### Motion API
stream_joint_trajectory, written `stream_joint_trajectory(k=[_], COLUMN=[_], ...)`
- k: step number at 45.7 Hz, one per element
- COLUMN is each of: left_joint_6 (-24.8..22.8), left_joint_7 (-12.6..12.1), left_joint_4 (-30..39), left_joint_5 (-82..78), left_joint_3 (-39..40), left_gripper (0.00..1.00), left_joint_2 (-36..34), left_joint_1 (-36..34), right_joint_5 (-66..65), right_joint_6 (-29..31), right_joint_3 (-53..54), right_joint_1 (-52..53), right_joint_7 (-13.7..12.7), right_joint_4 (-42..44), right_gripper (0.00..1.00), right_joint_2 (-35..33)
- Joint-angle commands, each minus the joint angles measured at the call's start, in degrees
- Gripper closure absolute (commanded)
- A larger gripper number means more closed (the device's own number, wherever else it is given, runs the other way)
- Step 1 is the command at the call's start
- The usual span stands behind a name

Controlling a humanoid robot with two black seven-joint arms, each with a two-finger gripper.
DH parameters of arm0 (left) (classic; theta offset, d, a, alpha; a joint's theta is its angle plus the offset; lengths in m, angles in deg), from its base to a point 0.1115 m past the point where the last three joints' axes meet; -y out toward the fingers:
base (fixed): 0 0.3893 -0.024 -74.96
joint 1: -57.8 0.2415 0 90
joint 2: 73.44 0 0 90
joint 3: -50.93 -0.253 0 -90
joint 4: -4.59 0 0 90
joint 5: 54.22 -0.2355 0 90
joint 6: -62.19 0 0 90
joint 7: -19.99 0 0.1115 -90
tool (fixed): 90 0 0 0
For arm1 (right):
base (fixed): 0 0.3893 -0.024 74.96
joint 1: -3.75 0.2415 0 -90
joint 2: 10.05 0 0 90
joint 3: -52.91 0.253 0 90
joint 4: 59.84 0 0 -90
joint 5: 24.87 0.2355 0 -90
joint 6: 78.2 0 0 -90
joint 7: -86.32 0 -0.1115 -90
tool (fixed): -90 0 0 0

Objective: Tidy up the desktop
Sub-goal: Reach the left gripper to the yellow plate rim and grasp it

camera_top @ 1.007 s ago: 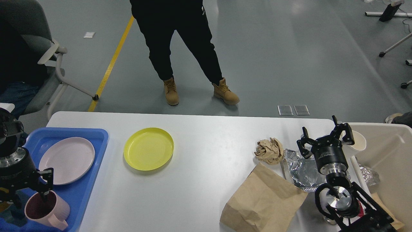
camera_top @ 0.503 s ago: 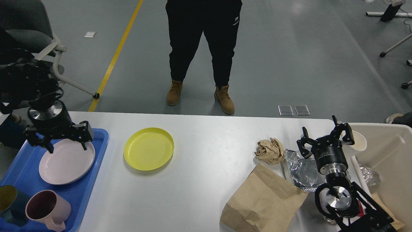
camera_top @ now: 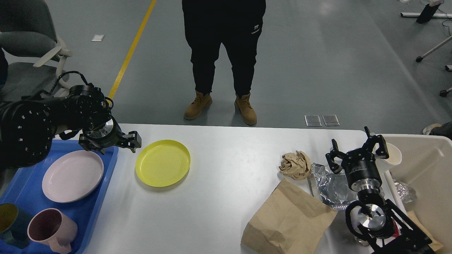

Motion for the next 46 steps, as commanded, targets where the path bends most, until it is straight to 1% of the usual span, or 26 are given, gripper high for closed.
stream_joint_trajectory(k=[1,3,7,15,20,26,39,42,46], left_joint_6=[0.1,0.3,2.1,8.3,10.2,10.2,10.5,10.7,10.8], left_joint_7=[0.0,-0.1,-0.2,-0.2,-0.1,-0.2,-0.1,-0.1,-0.1], left_joint_4=[-5.9,-7.3,-8.8,-8.8,-8.8,-8.8,-8.8,-8.8,-8.8], left_joint_5=[-0.1,-0.1,-0.5,-0.6,-0.5,-0.6,-0.4,-0.4,-0.4], left_joint_3=[4.1,5.5,7.4,7.8,8.4,10.7,11.0,12.5,14.6], left_gripper=[0.09,0.09,0.09,0.09,0.09,0.09,0.09,0.09,0.12], left_joint_2=[0.1,0.5,1.9,2.9,2.9,2.9,3.0,3.0,2.9], left_joint_1=[4.9,6.4,8.9,12.5,13.4,15.2,18.2,18.7,19.5], right_joint_5=[0.0,0.0,0.0,0.0,0.0,0.0,0.0,0.0,0.0], right_joint_6=[0.0,0.0,0.0,0.0,0.0,0.0,0.0,0.0,0.0], right_joint_3=[0.0,0.0,0.0,0.0,0.0,0.0,0.0,0.0,0.0], right_joint_1=[0.0,0.0,0.0,0.0,0.0,0.0,0.0,0.0,0.0], right_joint_7=[0.0,0.0,0.0,0.0,0.0,0.0,0.0,0.0,0.0], right_joint_4=[0.0,0.0,0.0,0.0,0.0,0.0,0.0,0.0,0.0], right_gripper=[0.00,0.00,0.00,0.00,0.00,0.00,0.00,0.00,0.00], right_joint_2=[0.0,0.0,0.0,0.0,0.0,0.0,0.0,0.0,0.0])
